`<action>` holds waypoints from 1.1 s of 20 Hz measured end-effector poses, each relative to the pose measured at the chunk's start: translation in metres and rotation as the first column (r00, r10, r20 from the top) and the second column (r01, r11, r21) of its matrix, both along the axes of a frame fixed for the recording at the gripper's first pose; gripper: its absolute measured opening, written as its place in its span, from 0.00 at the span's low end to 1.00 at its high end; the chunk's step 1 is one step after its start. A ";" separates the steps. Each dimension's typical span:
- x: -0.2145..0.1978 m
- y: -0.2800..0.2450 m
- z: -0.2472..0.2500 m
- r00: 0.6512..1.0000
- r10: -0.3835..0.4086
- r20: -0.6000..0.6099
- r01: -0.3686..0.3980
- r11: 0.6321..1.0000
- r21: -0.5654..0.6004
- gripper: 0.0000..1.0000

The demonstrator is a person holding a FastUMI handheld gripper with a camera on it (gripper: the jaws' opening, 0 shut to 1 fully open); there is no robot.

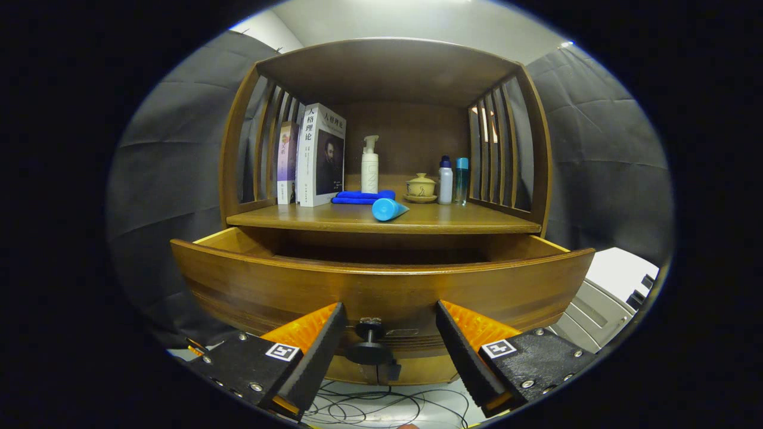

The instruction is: Pull open the drawer, take out the items inside it, and place them on the countertop above the cabinet.

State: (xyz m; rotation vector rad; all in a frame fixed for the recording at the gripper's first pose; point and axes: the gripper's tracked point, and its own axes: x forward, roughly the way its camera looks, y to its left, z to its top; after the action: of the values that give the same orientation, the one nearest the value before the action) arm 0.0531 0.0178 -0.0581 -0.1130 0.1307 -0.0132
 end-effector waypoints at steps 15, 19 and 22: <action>0.041 -0.003 -0.003 1.000 -0.013 0.011 0.013 1.000 -0.002 0.95; 0.050 -0.002 -0.003 1.000 -0.016 0.017 0.016 1.000 -0.004 0.95; 0.057 -0.001 -0.002 1.000 -0.018 0.026 0.018 1.000 -0.003 0.95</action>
State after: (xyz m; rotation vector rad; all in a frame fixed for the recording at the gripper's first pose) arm 0.1102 0.0165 -0.0604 -0.1143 0.1062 -0.0332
